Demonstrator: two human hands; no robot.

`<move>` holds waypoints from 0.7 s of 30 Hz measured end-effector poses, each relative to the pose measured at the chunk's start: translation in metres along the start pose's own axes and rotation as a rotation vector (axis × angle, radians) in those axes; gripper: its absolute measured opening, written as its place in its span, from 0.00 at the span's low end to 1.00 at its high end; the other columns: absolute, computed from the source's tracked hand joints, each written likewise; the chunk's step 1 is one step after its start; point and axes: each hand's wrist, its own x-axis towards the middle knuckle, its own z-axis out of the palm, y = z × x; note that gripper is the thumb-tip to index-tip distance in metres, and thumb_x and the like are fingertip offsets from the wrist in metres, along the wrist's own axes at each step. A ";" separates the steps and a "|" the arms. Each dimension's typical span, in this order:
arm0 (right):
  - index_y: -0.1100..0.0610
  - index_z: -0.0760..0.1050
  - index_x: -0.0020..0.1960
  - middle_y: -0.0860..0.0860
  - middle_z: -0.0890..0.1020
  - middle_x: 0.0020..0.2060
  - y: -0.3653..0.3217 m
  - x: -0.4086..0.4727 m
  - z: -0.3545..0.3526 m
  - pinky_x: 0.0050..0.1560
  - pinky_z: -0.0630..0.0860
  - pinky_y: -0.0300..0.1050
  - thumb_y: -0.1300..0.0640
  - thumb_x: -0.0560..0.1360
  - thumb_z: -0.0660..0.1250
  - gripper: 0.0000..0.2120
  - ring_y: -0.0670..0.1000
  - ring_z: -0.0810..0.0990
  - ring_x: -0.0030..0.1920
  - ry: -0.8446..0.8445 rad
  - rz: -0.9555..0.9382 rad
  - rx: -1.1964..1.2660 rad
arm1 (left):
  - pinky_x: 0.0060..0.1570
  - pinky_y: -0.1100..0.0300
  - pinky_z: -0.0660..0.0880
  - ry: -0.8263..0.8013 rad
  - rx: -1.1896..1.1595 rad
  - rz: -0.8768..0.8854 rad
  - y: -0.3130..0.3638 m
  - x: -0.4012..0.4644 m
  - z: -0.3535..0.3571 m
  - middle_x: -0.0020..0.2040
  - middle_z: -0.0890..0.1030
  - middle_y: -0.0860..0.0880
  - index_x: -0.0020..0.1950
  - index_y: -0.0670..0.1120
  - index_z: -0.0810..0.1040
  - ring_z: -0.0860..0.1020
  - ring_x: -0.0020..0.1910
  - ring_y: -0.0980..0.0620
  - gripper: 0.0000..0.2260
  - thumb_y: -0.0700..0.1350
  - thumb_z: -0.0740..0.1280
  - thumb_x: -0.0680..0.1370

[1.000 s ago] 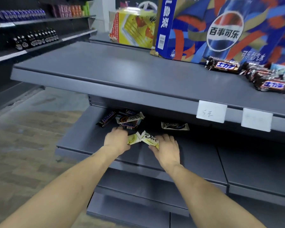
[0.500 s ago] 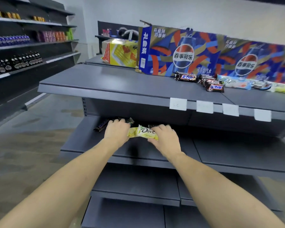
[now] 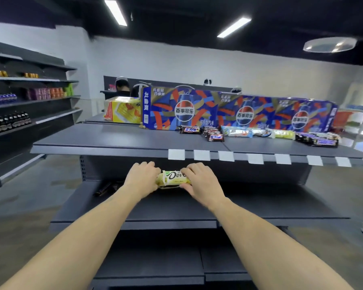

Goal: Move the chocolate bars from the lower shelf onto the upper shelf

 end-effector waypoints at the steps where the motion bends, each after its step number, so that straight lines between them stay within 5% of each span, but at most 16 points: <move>1: 0.53 0.78 0.57 0.49 0.79 0.48 0.006 -0.009 -0.011 0.46 0.75 0.49 0.47 0.67 0.77 0.22 0.54 0.77 0.48 0.014 0.000 -0.006 | 0.51 0.56 0.70 0.009 -0.009 -0.008 0.011 -0.004 -0.009 0.53 0.76 0.51 0.61 0.53 0.76 0.75 0.53 0.49 0.16 0.54 0.65 0.75; 21: 0.55 0.77 0.58 0.50 0.79 0.50 0.108 -0.177 -0.158 0.47 0.76 0.48 0.49 0.67 0.78 0.23 0.54 0.77 0.49 0.102 0.185 -0.162 | 0.57 0.56 0.70 0.190 -0.080 0.087 0.190 -0.040 -0.124 0.54 0.76 0.52 0.60 0.54 0.76 0.75 0.54 0.50 0.15 0.53 0.67 0.74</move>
